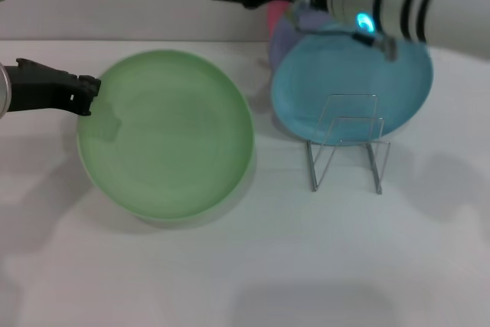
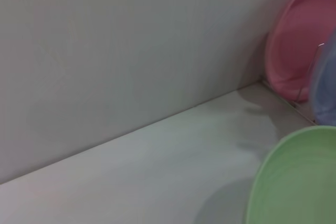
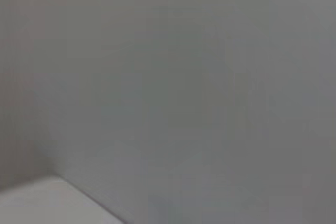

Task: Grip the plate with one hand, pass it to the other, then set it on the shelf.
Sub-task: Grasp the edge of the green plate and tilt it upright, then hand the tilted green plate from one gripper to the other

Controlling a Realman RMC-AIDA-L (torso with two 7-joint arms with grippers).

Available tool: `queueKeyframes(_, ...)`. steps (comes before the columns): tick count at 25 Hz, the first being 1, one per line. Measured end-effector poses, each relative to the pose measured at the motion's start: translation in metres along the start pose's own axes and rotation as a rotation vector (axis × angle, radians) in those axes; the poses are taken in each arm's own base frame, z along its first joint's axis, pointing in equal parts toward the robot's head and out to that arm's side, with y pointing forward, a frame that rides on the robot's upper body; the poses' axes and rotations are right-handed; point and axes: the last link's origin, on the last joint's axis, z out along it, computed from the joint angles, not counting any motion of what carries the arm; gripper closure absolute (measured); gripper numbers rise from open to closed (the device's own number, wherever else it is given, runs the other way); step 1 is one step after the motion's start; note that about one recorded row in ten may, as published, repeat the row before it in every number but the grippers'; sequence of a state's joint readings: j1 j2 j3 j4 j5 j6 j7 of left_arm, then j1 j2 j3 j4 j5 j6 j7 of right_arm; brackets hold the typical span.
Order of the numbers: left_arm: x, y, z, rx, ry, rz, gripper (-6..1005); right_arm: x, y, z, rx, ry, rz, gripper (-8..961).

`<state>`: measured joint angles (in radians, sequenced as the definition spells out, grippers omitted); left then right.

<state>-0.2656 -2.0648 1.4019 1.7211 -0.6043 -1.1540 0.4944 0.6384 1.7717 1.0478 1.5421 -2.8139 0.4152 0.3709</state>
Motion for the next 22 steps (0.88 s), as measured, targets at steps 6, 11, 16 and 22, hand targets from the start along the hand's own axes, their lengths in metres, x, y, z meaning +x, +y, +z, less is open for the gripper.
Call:
queueKeyframes(6,0.001,-0.001,0.0,0.004,0.007,0.001,985,-0.019,-0.017,0.0,-0.056,0.157,0.087,162)
queueKeyframes(11,0.001,-0.001,0.0,0.006,0.008,0.002,985,-0.026,-0.035,-0.005,-0.152,0.224,0.14,265)
queueKeyframes(16,0.001,-0.001,0.0,0.007,0.008,0.005,985,-0.029,-0.046,-0.006,-0.17,0.277,0.176,284)
queueKeyframes(22,0.004,0.0,0.0,0.003,0.013,0.02,985,-0.019,-0.043,0.009,-0.208,0.358,0.177,266)
